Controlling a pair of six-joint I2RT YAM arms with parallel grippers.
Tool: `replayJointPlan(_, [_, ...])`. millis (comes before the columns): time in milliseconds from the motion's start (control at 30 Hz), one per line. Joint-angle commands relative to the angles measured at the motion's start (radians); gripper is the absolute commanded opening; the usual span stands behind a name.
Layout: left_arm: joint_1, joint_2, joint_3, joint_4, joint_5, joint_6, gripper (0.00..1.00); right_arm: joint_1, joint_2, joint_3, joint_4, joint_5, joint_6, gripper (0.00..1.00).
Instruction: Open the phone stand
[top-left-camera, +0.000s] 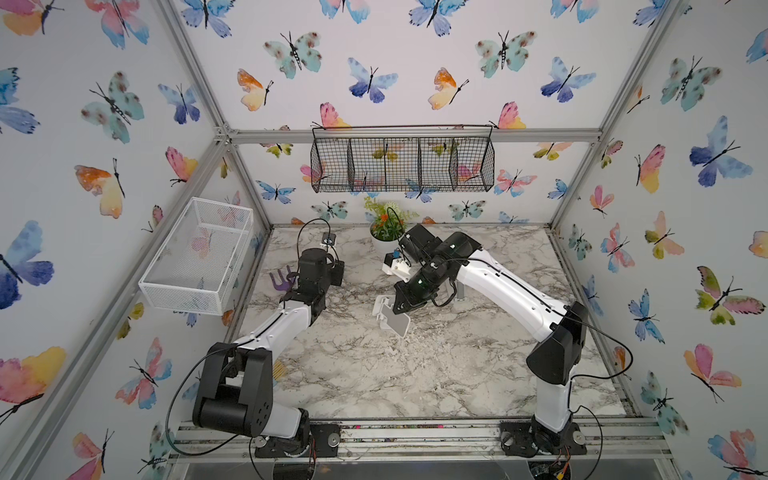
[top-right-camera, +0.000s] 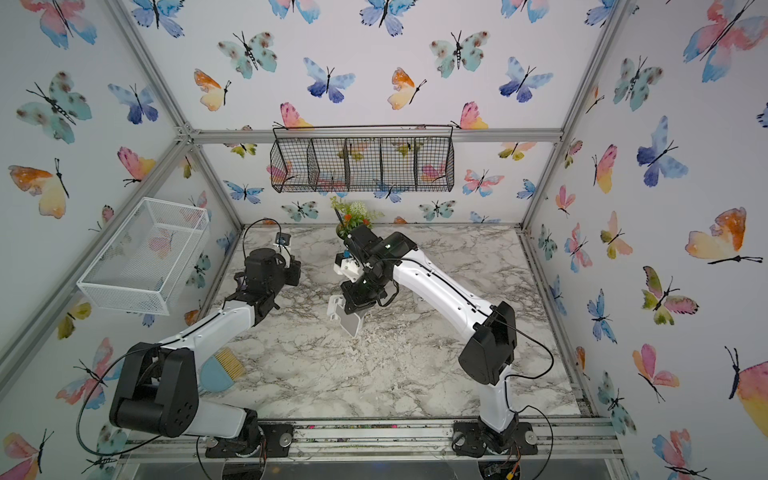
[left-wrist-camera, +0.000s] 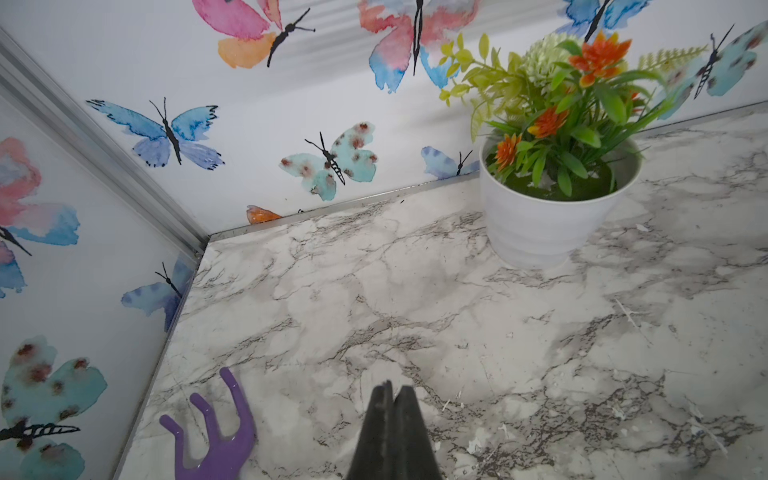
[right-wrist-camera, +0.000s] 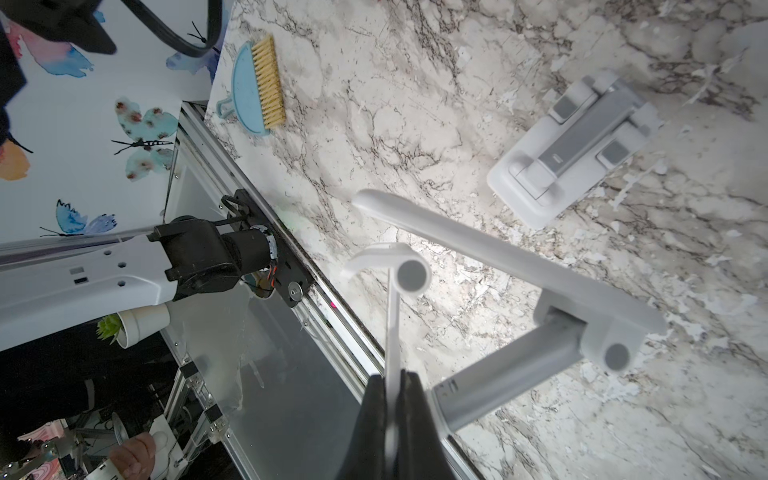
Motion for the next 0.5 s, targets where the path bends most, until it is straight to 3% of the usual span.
replayJointPlan(0, [-0.002, -0.029, 0.017, -0.028, 0.056, -0.025, 0.0, -0.007, -0.039, -0.016, -0.012, 0.024, 0.004, 0.01])
replayJointPlan(67, [-0.003, -0.075, -0.023, -0.044, 0.098, -0.036, 0.0, -0.009, -0.037, -0.018, -0.001, 0.048, 0.008, 0.0])
replayJointPlan(133, [-0.002, -0.137, -0.075, -0.06, 0.182, -0.038, 0.06, -0.017, -0.031, -0.019, 0.008, 0.05, 0.013, 0.0])
replayJointPlan(233, [-0.002, -0.231, -0.136, -0.112, 0.339, -0.04, 0.27, -0.059, -0.028, -0.029, 0.009, 0.023, 0.018, 0.01])
replayJointPlan(367, [0.006, -0.332, -0.206, -0.161, 0.62, -0.053, 0.62, -0.143, -0.057, -0.07, 0.046, -0.073, 0.023, 0.0])
replayJointPlan(467, [0.003, -0.356, -0.217, -0.19, 0.802, -0.079, 0.7, -0.161, -0.046, -0.049, 0.017, -0.096, -0.005, 0.0])
